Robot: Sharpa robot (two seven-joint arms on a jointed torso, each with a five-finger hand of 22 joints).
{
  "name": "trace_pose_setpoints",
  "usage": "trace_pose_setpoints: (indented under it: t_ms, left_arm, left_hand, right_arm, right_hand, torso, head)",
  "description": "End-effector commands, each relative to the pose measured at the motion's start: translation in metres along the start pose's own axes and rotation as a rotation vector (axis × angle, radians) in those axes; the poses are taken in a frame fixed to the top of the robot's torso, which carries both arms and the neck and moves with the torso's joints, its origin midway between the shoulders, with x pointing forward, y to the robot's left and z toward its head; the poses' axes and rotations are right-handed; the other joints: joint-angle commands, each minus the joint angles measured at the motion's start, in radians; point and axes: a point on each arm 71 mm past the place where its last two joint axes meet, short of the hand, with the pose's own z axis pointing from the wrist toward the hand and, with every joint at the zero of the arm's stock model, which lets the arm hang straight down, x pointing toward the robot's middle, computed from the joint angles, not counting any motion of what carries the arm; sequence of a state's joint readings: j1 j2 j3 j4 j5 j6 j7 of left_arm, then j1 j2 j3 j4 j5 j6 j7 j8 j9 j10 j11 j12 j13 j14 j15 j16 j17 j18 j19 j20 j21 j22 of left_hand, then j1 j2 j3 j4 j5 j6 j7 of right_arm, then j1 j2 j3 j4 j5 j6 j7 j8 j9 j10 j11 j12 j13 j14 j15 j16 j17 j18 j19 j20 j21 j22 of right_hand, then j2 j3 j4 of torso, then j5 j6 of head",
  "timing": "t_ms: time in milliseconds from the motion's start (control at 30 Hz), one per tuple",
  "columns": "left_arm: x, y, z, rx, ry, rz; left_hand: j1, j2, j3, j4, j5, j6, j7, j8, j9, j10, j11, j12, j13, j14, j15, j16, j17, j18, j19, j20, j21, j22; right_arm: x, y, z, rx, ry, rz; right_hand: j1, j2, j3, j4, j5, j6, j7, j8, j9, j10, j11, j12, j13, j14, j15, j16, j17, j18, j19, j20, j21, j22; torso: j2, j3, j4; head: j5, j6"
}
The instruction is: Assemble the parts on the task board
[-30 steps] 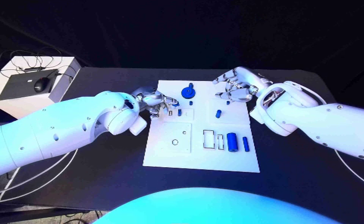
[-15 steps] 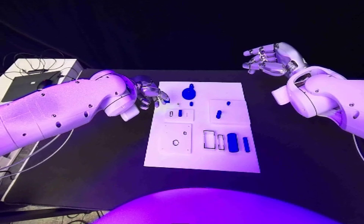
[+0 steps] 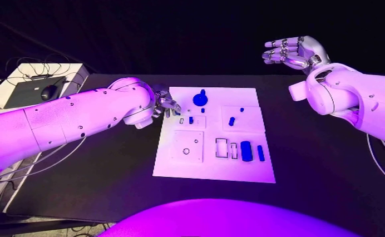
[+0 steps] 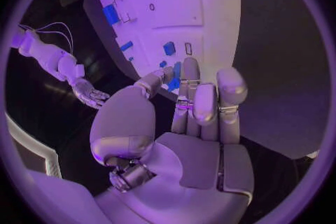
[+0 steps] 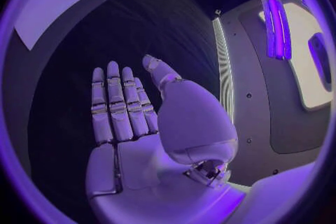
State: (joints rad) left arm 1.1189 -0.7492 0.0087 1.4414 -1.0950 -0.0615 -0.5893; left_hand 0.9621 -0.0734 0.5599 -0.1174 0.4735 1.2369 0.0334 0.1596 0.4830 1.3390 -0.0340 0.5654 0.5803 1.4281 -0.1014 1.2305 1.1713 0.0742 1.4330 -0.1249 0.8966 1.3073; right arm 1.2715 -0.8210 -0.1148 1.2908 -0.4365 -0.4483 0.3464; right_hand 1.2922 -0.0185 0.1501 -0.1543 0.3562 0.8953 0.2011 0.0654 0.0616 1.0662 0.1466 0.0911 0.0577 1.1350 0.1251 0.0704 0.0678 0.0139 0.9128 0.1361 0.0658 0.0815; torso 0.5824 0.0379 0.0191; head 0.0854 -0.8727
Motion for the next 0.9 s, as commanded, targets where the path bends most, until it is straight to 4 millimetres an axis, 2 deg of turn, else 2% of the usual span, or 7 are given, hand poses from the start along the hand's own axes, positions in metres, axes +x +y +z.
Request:
trace_pose_setpoints:
  t_ms: [33,233,667,800,900]
  left_arm:
    - [0.004,-0.006,0.001,0.001,-0.023,0.044]
    - [0.011,-0.011,0.004,0.008,-0.019,0.044]
    - [0.017,-0.014,0.006,0.007,0.012,0.063]
    - [0.018,-0.013,0.009,-0.001,0.018,0.065]
    - [0.019,-0.012,0.010,-0.006,0.023,0.066]
  left_hand:
    - [0.003,0.011,0.161,-0.169,0.006,-0.005,-0.004,0.006,0.003,0.025,-0.028,0.007,0.002,0.006,-0.004,0.006,0.002,-0.005,0.005,-0.001,0.007,0.089]
    - [-0.006,0.012,0.160,-0.167,0.005,-0.010,-0.008,0.023,0.012,0.027,-0.029,0.017,0.002,0.007,-0.005,0.014,0.006,-0.006,0.007,-0.001,0.018,0.091]
    - [-0.003,0.010,0.162,-0.168,0.015,-0.014,-0.009,0.036,0.014,0.027,-0.031,0.024,0.000,0.007,-0.007,0.023,0.010,-0.010,0.008,-0.004,0.030,0.094]
    - [-0.003,0.009,0.163,-0.168,0.017,-0.014,-0.009,0.037,0.014,0.027,-0.031,0.025,-0.001,0.007,-0.007,0.024,0.010,-0.011,0.009,-0.004,0.033,0.095]
    - [-0.003,0.009,0.163,-0.168,0.017,-0.014,-0.008,0.038,0.013,0.027,-0.031,0.025,-0.001,0.007,-0.007,0.024,0.010,-0.011,0.008,-0.004,0.032,0.095]
  right_arm:
    - [0.002,0.002,0.003,-0.022,0.010,0.051]
    - [0.005,0.003,0.004,-0.021,0.021,0.056]
    - [0.007,0.003,0.006,-0.020,0.034,0.058]
    - [0.007,0.003,0.006,-0.020,0.036,0.059]
    - [0.007,0.003,0.006,-0.019,0.039,0.060]
  right_hand:
    - [0.010,-0.003,-0.005,0.000,-0.005,-0.008,0.000,-0.005,-0.001,-0.002,0.007,-0.004,0.001,-0.002,0.003,-0.004,-0.001,0.005,0.004,0.001,0.003,-0.014]
    - [0.016,0.000,-0.021,-0.001,-0.005,-0.015,0.003,-0.005,-0.001,-0.028,0.015,-0.003,0.001,-0.026,0.012,-0.003,-0.001,0.003,-0.013,0.007,0.003,-0.014]
    - [0.021,0.006,-0.037,-0.005,-0.002,-0.015,0.003,-0.005,-0.001,-0.039,0.017,0.004,0.001,-0.038,0.016,-0.004,-0.001,0.004,-0.021,0.012,0.002,-0.015]
    - [0.021,0.008,-0.040,-0.007,0.001,-0.016,0.003,-0.005,-0.001,-0.041,0.017,0.006,0.001,-0.039,0.016,-0.004,-0.001,0.004,-0.022,0.012,0.002,-0.015]
    - [0.021,0.009,-0.040,-0.008,0.002,-0.013,0.003,-0.004,-0.001,-0.040,0.017,0.006,0.001,-0.039,0.016,-0.004,-0.001,0.005,-0.022,0.012,0.003,-0.014]
  torso:
    - [0.001,-0.0003,0.0011]
    - [0.002,-0.0009,0.0020]
    - [0.000,0.0017,-0.0001]
    - [0.001,0.0018,-0.0009]
    - [0.001,0.0011,-0.0006]
  head:
    - [-0.001,0.000]
    - [-0.003,0.000]
    - [0.003,0.000]
    - [0.002,0.000]
    - [-0.003,0.000]
